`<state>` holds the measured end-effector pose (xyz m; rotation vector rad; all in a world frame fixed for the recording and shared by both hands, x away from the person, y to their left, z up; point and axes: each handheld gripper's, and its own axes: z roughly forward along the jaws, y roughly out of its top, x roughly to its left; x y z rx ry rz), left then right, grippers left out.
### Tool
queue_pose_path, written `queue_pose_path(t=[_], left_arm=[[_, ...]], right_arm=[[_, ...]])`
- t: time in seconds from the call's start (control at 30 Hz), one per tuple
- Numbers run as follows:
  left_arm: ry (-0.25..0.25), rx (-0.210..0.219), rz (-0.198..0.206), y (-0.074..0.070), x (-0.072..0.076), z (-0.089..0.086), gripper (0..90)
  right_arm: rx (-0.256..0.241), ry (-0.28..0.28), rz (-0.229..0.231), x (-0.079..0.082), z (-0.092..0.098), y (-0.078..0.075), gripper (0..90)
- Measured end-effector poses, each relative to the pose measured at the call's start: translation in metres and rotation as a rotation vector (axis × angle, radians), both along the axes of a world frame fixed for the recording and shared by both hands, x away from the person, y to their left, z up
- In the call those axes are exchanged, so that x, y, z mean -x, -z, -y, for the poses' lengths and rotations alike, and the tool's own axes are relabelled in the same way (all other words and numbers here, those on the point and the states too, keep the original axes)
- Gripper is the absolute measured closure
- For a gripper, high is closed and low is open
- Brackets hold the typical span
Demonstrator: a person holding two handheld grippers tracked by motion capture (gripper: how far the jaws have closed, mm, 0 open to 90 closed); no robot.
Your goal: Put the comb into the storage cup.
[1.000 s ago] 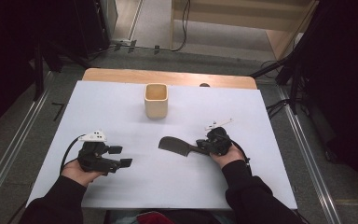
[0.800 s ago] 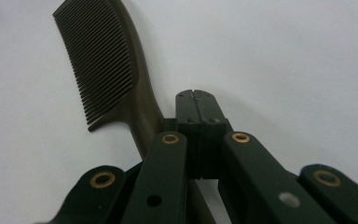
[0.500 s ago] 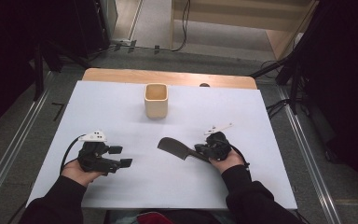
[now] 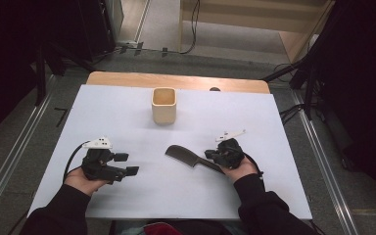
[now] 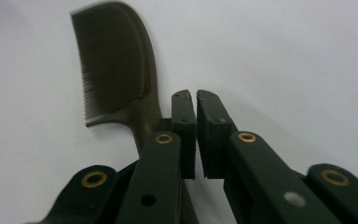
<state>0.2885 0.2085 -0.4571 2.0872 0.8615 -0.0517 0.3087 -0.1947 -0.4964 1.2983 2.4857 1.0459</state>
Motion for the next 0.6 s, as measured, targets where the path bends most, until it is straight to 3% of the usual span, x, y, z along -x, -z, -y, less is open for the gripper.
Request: queue_pose_path(t=[0.13, 0.33, 0.37, 0.6], left_arm=[[0.001, -0.001, 0.000, 0.000, 0.000, 0.000, 26.1], [0.000, -0.006, 0.000, 0.000, 0.000, 0.000, 26.1], [0.000, -0.007, 0.000, 0.000, 0.000, 0.000, 26.1], [-0.001, 0.001, -0.002, 0.000, 0.000, -0.001, 26.1]], right_arm=[[-0.062, -0.017, 0.041, 0.004, 0.005, -0.012, 71.3], [-0.158, -0.047, 0.064, 0.012, 0.014, -0.025, 51.1], [-0.167, -0.054, 0.055, 0.013, 0.016, -0.027, 48.5], [-0.214, -0.067, 0.103, 0.025, 0.027, -0.037, 36.2]])
